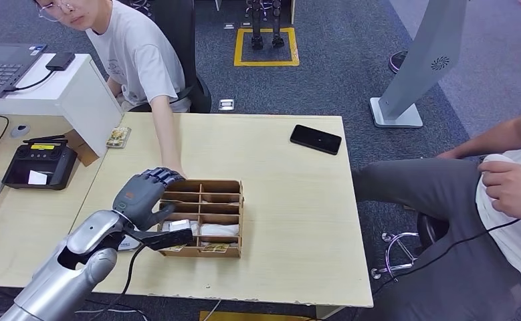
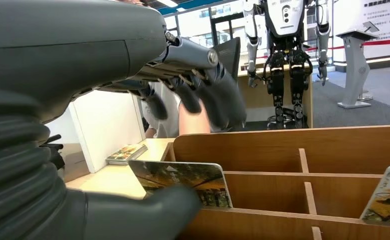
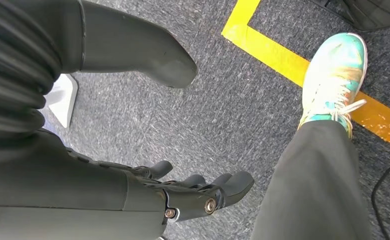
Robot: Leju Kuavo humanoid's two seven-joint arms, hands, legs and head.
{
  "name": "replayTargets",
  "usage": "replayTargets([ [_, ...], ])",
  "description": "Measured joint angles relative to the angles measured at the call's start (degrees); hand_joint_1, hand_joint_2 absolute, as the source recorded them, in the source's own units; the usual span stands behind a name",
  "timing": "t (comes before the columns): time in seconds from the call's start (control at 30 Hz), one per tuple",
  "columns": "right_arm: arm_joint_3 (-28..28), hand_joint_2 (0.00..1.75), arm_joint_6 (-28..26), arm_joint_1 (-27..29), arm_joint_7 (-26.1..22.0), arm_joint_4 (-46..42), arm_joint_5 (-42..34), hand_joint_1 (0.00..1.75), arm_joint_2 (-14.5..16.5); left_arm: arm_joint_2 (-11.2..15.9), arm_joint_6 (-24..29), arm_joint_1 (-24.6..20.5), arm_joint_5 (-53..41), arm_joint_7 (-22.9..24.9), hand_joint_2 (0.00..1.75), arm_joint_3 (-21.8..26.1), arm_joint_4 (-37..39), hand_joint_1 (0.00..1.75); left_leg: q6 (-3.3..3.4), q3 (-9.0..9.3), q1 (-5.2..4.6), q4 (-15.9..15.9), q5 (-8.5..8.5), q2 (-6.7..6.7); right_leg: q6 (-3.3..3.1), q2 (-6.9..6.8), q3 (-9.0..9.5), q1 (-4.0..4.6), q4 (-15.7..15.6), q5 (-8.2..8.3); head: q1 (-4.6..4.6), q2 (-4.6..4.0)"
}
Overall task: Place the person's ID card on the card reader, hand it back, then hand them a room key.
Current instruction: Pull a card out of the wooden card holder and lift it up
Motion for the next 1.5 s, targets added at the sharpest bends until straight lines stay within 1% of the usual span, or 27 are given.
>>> replayTargets([
  [0.3,0.1,1.75,-0.3,0.0,-0.1,0.0,0.0,0.0,0.0,0.7,-0.1,0.0,0.6,-0.4,1.75,-0.1,0.0,1.75,0.0,0.0,0.0,0.0,0.0,0.01,0.0,0.0,0.0,0.0,0.0,0.0,-0.01,0.0],
  [1.07,0.8,1.75,-1.3,-0.3,-1.4,0.0,0.0,0.0,0.0,1.1,-0.2,-0.1,1.5,-1.1,1.75,-0.2,0.0,1.75,0.0,-0.01,0.0,0.0,0.0,0.0,0.0,0.0,0.0,0.0,0.0,0.0,-0.01,0.0],
  [1.17,1.1,1.75,-1.4,-0.4,-1.4,0.0,0.0,0.0,0.0,1.2,-0.1,-0.1,2.6,-1.3,1.75,-0.2,0.0,1.75,0.0,-0.01,0.0,0.0,0.0,0.0,0.0,0.0,0.0,0.0,0.0,0.0,0.0,0.0],
  [1.23,1.4,1.75,-1.4,-0.5,-1.4,0.0,0.0,0.0,0.0,1.9,-0.5,-0.7,4.6,-1.6,1.75,-0.2,-0.1,1.75,0.0,-0.01,0.03,0.0,0.0,0.0,0.0,0.0,-0.01,0.01,0.0,0.0,0.0,0.0],
  [1.3,1.5,1.75,-1.3,-0.6,-1.2,0.0,0.0,0.0,0.0,3.4,-2.6,-2.4,8.0,-1.9,1.75,0.0,-0.4,1.75,-0.04,-0.02,0.07,0.0,0.04,-0.01,-0.02,0.0,-0.02,0.03,0.0,0.01,0.01,0.0],
  [1.37,1.5,1.75,-1.2,-0.8,-1.0,0.0,0.0,0.0,0.0,6.0,-6.3,-6.0,12.1,-1.8,1.75,0.7,-1.2,1.75,-0.08,-0.06,0.13,0.0,0.1,-0.02,-0.06,-0.01,-0.05,0.07,0.0,0.05,0.01,0.0],
  [1.5,1.6,1.75,-1.0,-1.0,-0.5,0.0,0.0,0.0,0.0,11.7,-14.5,-17.3,18.9,-0.4,1.75,4.0,-2.5,1.75,-0.14,-0.11,0.21,0.0,0.2,-0.02,-0.19,-0.02,-0.09,0.14,0.0,0.15,-0.09,0.0],
])
